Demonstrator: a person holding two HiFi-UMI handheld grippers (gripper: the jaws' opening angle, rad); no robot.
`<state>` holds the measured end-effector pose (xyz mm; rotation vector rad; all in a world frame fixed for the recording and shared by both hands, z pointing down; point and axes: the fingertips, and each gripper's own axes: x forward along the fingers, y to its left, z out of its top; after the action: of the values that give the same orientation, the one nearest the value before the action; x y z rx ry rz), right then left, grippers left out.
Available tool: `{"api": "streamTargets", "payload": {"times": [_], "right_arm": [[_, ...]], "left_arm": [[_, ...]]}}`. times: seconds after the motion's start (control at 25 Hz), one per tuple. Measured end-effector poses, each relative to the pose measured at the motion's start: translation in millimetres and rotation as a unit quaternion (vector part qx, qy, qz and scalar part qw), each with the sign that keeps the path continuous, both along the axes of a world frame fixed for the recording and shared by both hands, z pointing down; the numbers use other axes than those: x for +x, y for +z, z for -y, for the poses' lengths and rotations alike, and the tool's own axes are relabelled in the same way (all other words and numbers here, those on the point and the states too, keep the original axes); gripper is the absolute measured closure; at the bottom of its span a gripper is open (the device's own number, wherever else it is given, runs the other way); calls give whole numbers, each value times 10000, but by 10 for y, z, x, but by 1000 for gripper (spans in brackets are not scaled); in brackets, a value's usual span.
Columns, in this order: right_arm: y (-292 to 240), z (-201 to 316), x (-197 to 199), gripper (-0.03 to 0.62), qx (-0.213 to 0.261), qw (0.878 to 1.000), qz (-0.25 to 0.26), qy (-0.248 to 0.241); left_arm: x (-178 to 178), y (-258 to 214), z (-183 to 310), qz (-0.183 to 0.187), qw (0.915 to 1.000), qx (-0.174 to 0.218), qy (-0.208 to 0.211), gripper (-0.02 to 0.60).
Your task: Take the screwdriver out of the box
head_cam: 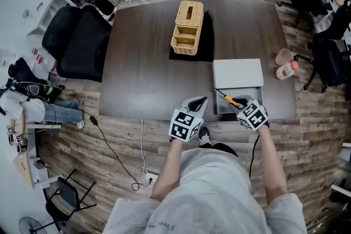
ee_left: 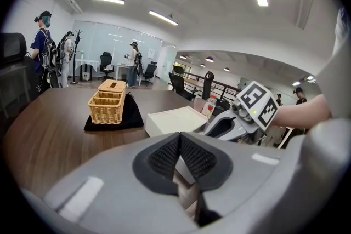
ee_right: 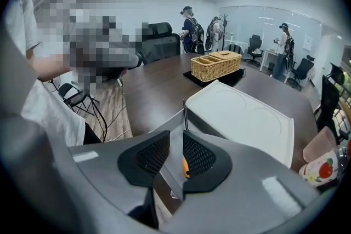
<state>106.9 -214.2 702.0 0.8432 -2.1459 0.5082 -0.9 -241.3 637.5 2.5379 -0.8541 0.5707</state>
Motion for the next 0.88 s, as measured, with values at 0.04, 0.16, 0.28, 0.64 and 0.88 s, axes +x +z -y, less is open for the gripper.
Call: {"api": "streamTargets", "payload": {"times": [0.04,0.16,0.28,0.64,0.88], "right_arm": [[1,4,-4,537,-36,10000,12,-13],[17,27,-18,516,-115,9999,19,-46],[46,36,-17,514,-169,9998,12,-56],[197,43,6,514,-445,9988,-167,-96],[281,58,-1,514,-499,9983,-261,-121]], "left_arm": [[-6,-2,1,3,10000,5,-5,528],[-40,-4,19,25,10000,21,-40,528],[-86,-19,28,20,9999,41,-100,528],[-206,2,58,120,9997,55,-213,528],[-310,3,71,146,9993,74,-339,528]]}}
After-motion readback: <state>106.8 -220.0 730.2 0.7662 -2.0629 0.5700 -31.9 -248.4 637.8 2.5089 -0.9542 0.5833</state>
